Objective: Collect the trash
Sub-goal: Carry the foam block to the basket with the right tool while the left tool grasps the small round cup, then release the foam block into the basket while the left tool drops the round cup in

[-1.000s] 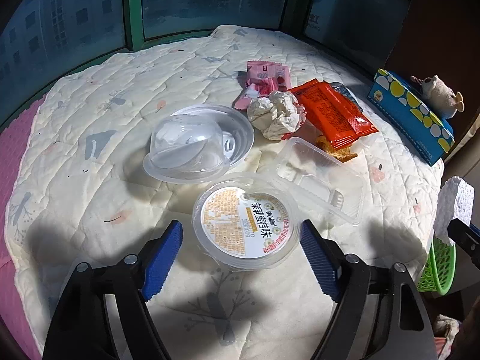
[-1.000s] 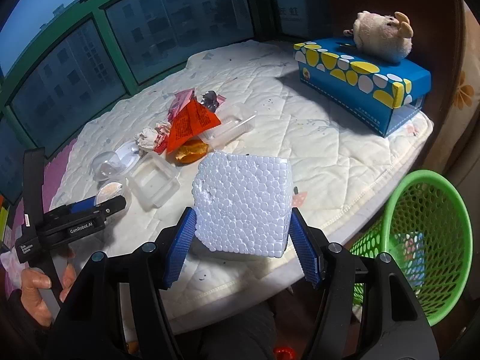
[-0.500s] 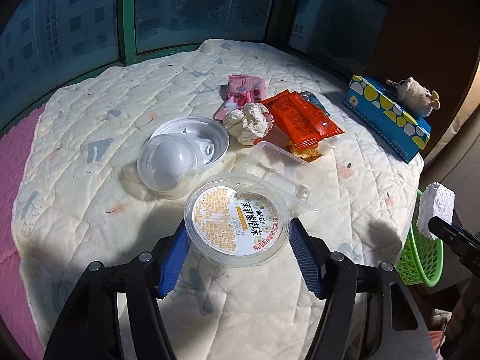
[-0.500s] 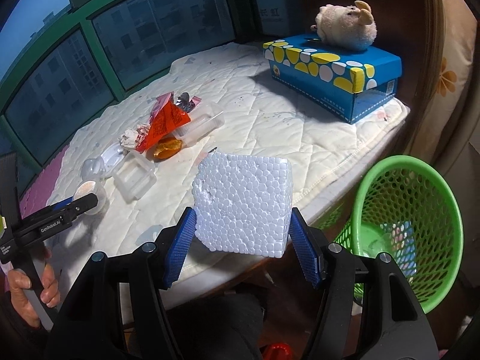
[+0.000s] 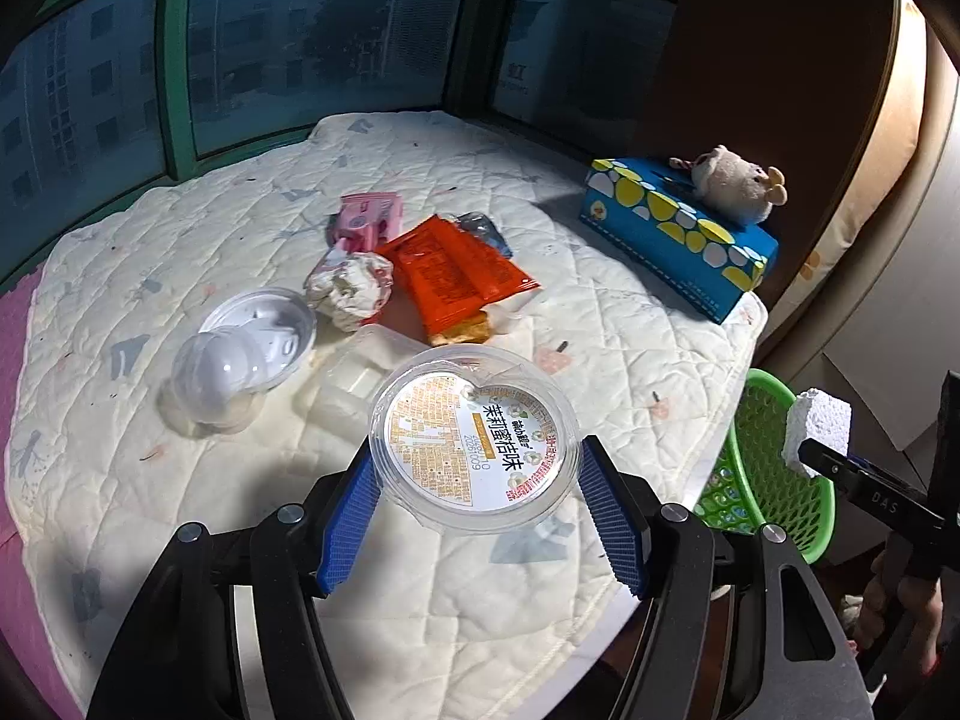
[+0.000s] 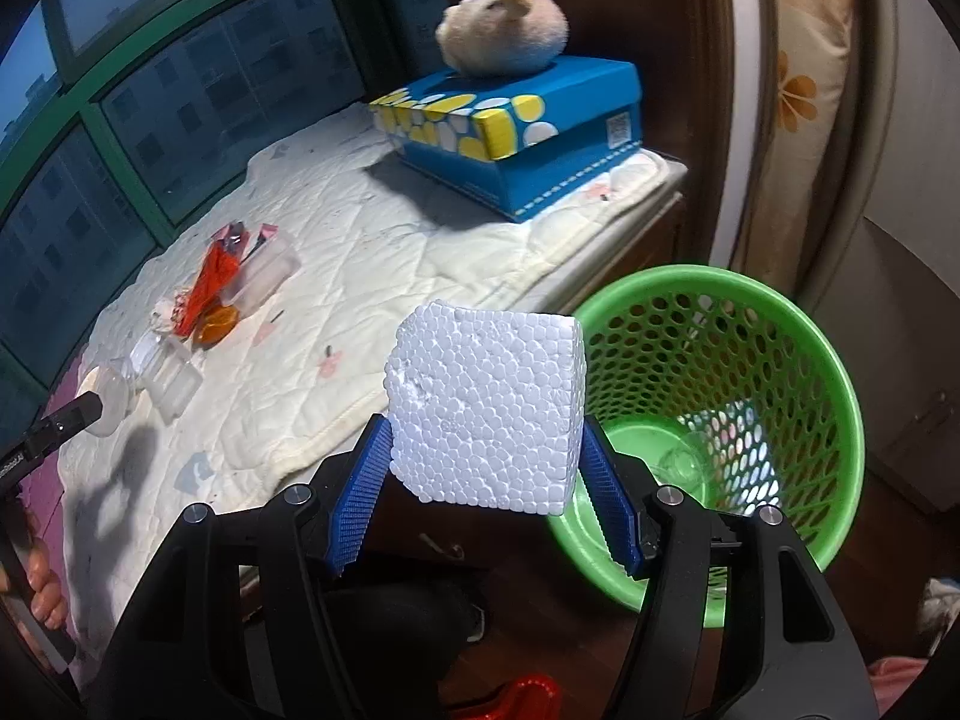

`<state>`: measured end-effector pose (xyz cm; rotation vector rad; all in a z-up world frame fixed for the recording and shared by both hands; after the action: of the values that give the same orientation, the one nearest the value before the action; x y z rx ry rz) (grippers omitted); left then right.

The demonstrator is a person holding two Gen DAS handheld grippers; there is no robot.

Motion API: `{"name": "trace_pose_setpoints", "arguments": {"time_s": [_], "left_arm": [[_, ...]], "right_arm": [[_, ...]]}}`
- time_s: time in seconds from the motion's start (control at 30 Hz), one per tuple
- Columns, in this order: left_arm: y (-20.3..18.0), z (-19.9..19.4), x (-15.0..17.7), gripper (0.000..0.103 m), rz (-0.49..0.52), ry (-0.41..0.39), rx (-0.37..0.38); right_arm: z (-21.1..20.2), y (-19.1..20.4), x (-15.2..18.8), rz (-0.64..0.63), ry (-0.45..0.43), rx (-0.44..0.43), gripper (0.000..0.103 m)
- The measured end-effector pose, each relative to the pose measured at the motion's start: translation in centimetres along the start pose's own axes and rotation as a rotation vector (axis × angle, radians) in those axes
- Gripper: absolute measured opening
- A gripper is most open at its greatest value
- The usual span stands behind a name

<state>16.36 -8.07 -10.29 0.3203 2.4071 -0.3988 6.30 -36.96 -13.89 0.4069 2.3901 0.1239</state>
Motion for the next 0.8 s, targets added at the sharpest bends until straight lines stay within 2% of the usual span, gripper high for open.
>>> {"name": "trace_pose_setpoints", "arguments": {"time_s": [0.33,0.67,0.8], "left_arm": [[-7.4,2.1,-0.7,0.063,0.104,0.028,0.074],[-11.7,3.5,-0.5,0.063,0.17,0.057,0.094],[-12.8,4.1,-0.3,0.063,0.188,0.07,0.1]], "right_arm": [[1.2,-7.4,1.5,0.094,0.046,0.087,0.064],[3.3,-9.8,1.7,0.153,0.075,0.07,0.064],[3.7,-10.2,1.1,0.169,0.074,0.051,0.07]]}}
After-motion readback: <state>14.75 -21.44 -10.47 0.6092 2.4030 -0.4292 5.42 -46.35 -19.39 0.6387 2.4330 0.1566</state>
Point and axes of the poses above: each gripper's, at about its wrist camera, not at the fingertips, and z roughly the way its jaws point, y to its left, x to its underside, the point moved 6 cm from there along z, roughly the way its jaws point, and after that the axes turned 2 degrees about -z, right-handed, at the moved point
